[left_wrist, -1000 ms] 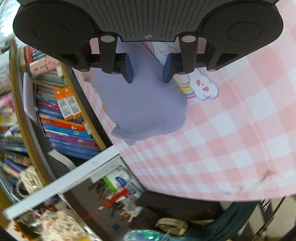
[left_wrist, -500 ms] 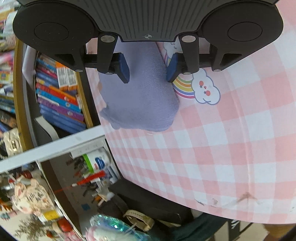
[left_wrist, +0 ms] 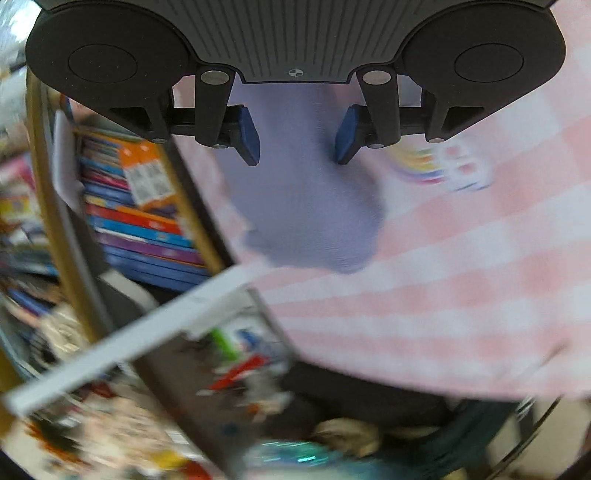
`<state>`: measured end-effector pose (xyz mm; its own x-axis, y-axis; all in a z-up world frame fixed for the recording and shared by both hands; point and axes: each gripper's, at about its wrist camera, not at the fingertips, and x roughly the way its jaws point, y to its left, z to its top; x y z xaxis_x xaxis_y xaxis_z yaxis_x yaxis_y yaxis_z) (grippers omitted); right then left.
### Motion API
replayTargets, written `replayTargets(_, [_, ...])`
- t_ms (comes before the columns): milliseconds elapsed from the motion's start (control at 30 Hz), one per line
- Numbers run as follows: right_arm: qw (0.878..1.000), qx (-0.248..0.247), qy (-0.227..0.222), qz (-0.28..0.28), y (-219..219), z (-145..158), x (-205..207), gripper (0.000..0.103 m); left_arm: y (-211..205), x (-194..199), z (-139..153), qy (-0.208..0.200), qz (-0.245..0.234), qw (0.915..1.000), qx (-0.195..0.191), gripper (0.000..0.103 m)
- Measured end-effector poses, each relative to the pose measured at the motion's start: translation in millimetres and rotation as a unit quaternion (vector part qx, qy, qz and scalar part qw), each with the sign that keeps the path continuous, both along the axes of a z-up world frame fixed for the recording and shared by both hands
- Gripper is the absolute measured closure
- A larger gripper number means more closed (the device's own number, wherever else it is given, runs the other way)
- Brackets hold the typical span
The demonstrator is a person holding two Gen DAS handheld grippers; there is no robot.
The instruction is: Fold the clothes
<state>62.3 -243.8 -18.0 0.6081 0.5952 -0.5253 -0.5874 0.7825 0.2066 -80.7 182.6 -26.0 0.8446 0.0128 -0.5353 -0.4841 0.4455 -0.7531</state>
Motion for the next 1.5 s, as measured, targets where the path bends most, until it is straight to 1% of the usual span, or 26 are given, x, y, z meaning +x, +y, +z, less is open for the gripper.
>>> replayTargets(33, [1.0,0.0,0.0,0.0,0.0,0.1,0.1,0.067,2.1,-1.8,-3.4,0.0,0.003,1.0,-0.006,0.056])
replayTargets(100, [1.0,0.0,0.0,-0.001,0.1,0.3,0.2,0.067,4.3,-3.9,-7.6,-0.011,0.006,0.9998,-0.015,0.056])
replayTargets(200, [1.0,0.0,0.0,-0.001,0.6,-0.4,-0.3,0.067,6.6,5.0,-9.7,-0.019,0.012,0.9996,-0.015,0.055])
replayTargets(367, [1.0,0.005,0.005,0.003,-0.6,-1.0,0.6,0.068,12.9,17.6,-15.7,-0.038,0.037,0.9981,-0.029,0.054])
replayTargets(400, [1.0,0.006,0.006,0.004,-0.7,-1.1,1.0,0.068,12.6,19.4,-15.0,-0.039,0.038,0.9982,-0.025,0.054])
replayTargets(433, [1.0,0.006,0.006,0.005,-0.6,-1.2,0.9,0.068,11.7,21.0,-14.4,-0.038,0.037,0.9984,-0.02,0.061])
replayTargets(500, [1.0,0.006,0.006,0.005,-0.2,-1.2,0.5,0.068,0.8,21.1,-1.9,-0.064,0.01,0.9977,0.022,0.084])
replayTargets(533, [1.0,0.006,0.006,0.005,-0.2,-1.0,0.3,0.068,-5.5,20.9,5.4,-0.08,-0.005,0.9958,0.045,0.088])
replayTargets(567, [1.0,0.006,0.007,0.005,-0.1,-1.0,0.0,0.068,-14.4,20.5,15.7,-0.096,-0.028,0.9917,0.081,0.087])
replayTargets(600, [1.0,0.007,0.007,0.005,0.1,-1.0,-0.4,0.068,-24.5,19.9,27.4,-0.112,-0.055,0.9846,0.122,0.087])
replayTargets(633, [1.0,0.008,0.008,0.005,0.1,-1.1,-0.3,0.068,-34.6,19.3,39.1,-0.128,-0.082,0.9748,0.164,0.087])
replayTargets(667, [1.0,0.008,0.009,0.005,-0.2,-1.1,0.1,0.068,-36.6,19.4,43.3,-0.133,-0.095,0.9711,0.174,0.087])
replayTargets(767, [1.0,0.008,0.009,0.006,0.1,-1.1,0.0,0.068,-13.3,21.9,23.3,-0.089,-0.066,0.9867,0.12,0.088])
replayTargets(833, [1.0,0.007,0.009,0.006,0.3,-1.0,0.5,0.068,-0.7,20.5,7.9,-0.076,-0.044,0.9932,0.076,0.089])
replayTargets(867, [1.0,0.008,0.01,0.006,-0.1,-1.0,0.9,0.068,3.6,19.4,1.3,-0.077,-0.037,0.9947,0.056,0.089])
replayTargets(900, [1.0,0.008,0.01,0.007,-0.4,-1.1,1.2,0.068,5.5,18.9,-3.0,-0.078,-0.035,0.9953,0.046,0.086])
replayTargets(967, [1.0,0.009,0.011,0.007,-0.8,-1.2,1.6,0.068,7.5,22.8,-9.2,-0.072,-0.036,0.9961,0.035,0.075])
replayTargets(1033, [1.0,0.009,0.011,0.007,-0.9,-1.1,1.6,0.068,8.5,27.0,-15.0,-0.069,-0.04,0.9965,0.026,0.067])
replayTargets(1067, [1.0,0.009,0.011,0.007,-1.1,-1.1,1.6,0.068,8.7,28.0,-17.1,-0.073,-0.04,0.9963,0.023,0.066])
replayTargets(1167, [1.0,0.009,0.01,0.007,-1.2,-1.0,1.3,0.068,8.0,30.9,-20.4,-0.081,-0.04,0.9956,0.023,0.066])
replayTargets(1233, [1.0,0.008,0.008,0.006,-1.3,-0.7,0.6,0.067,7.4,30.7,-22.2,-0.092,-0.038,0.9948,0.024,0.071])
replayTargets(1300, [1.0,-0.013,-0.018,0.007,-0.1,4.5,-1.8,0.065,9.1,28.1,-24.9,-0.102,-0.031,0.9942,0.017,0.074])
replayTargets(1367, [0.998,-0.031,-0.061,0.013,-0.4,15.7,-5.6,0.065,11.5,27.1,-25.9,-0.108,-0.032,0.9935,0.011,0.072])
replayTargets(1400, [0.996,-0.032,-0.08,0.029,-1.6,22.0,-6.0,0.065,12.1,28.2,-25.8,-0.109,-0.033,0.9934,0.008,0.072])
replayTargets(1467, [0.989,-0.036,-0.111,0.096,-0.9,33.1,-10.3,0.065,13.5,30.2,-25.4,-0.108,-0.038,0.9934,0.005,0.07])
replayTargets(1500, [0.984,-0.041,-0.116,0.127,0.7,35.6,-11.5,0.065,14.2,30.7,-25.4,-0.109,-0.04,0.9933,0.004,0.07])
